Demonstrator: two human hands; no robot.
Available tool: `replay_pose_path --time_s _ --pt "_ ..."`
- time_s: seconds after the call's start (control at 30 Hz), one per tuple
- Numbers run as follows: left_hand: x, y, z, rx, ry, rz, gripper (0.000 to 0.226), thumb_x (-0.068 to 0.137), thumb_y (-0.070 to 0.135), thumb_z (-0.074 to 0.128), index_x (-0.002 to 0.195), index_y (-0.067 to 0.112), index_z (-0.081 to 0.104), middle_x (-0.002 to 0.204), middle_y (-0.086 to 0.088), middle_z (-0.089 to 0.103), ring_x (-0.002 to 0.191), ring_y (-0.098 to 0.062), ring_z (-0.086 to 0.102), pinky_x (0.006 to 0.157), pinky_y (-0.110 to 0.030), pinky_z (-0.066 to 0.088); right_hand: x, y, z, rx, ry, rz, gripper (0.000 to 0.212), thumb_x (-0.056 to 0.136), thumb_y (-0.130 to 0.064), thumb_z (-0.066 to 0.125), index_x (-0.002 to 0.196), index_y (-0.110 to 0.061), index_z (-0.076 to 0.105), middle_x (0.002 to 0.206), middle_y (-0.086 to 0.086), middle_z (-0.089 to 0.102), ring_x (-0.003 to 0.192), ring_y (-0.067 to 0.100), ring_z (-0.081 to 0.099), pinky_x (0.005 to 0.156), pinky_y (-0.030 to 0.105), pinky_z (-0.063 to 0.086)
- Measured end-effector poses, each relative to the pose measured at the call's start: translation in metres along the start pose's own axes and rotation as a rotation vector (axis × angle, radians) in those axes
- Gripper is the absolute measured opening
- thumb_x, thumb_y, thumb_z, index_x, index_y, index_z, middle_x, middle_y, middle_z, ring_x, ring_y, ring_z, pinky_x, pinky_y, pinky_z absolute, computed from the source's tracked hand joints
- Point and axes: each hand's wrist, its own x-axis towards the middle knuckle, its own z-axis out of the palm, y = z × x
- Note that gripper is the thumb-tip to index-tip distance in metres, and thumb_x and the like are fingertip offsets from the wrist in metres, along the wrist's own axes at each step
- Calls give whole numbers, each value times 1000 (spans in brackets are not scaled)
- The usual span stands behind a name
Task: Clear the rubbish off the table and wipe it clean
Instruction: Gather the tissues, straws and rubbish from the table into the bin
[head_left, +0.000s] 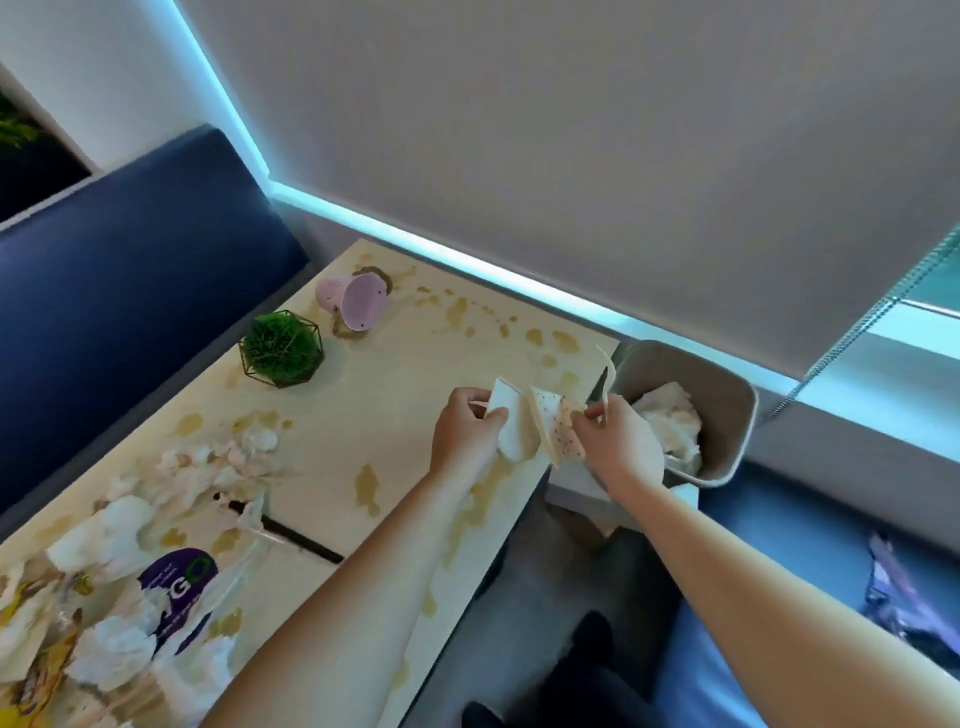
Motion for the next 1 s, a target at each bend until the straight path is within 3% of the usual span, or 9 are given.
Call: replay_pose_path --time_s 0.1,0.23,0.3,0.43,0.57,0.7,0.87,0.93,1.0 --pt "10 22 42 25 -61 34 20 89 21 64 105 23 53 91 10 59 81 -13 61 68 -31 53 19 28 -24 2 58 64 21 93 -43 52 99 -24 56 82 -7 62 73 14 59 59 30 43" --pt "23 43 93 89 -121 66 20 91 22 63 107 23 50 94 9 58 79 -7 57 57 -19 38 45 61 -56 11 111 145 15 93 -40 53 95 -25 53 81 -8 61 65 10 56 52 25 37" --pt "28 49 113 110 -153 75 20 92 23 62 108 23 50 100 6 59 84 -10 58 57 -17 38 57 74 -68 -27 119 181 15 93 -39 51 94 -25 51 81 -8 61 63 12 58 51 23 32" --pt "38 58 147 136 -171 74 20 93 23 61 108 24 49 107 4 61 89 -13 60 58 -16 40 82 95 -80 -110 134 233 19 94 -39 48 100 -22 54 80 -6 60 69 20 58 57 29 36" --pt "49 61 172 155 -158 64 19 93 21 61 106 24 48 108 2 62 88 -12 60 62 -18 47 100 113 -80 -145 -28 249 30 96 -43 45 112 -20 55 87 -3 60 76 22 56 63 31 39" --pt "56 58 188 170 -135 65 21 95 15 59 114 17 50 111 1 59 87 -10 57 48 -7 42 108 125 -74 -72 -195 280 29 100 -33 33 111 -15 53 101 4 63 86 24 56 70 32 40" --pt "62 52 204 140 -121 40 27 95 14 59 119 12 49 118 -8 58 90 -12 57 49 -6 43 116 137 -72 -75 -198 273 30 103 -29 29 93 -16 54 101 6 64 85 26 56 69 32 41" --pt "63 51 207 132 -167 12 32 96 15 58 126 14 47 118 -7 60 89 -11 57 50 -8 43 120 138 -72 -107 -189 262 31 103 -26 29 89 -13 53 106 7 57 81 26 53 69 32 39" --pt "63 51 208 157 -258 -28 43 98 22 55 138 17 41 121 -2 61 93 -11 57 61 -11 42 125 138 -72 -114 -195 263 32 102 -25 30 90 -12 56 109 6 47 77 25 51 68 32 39"
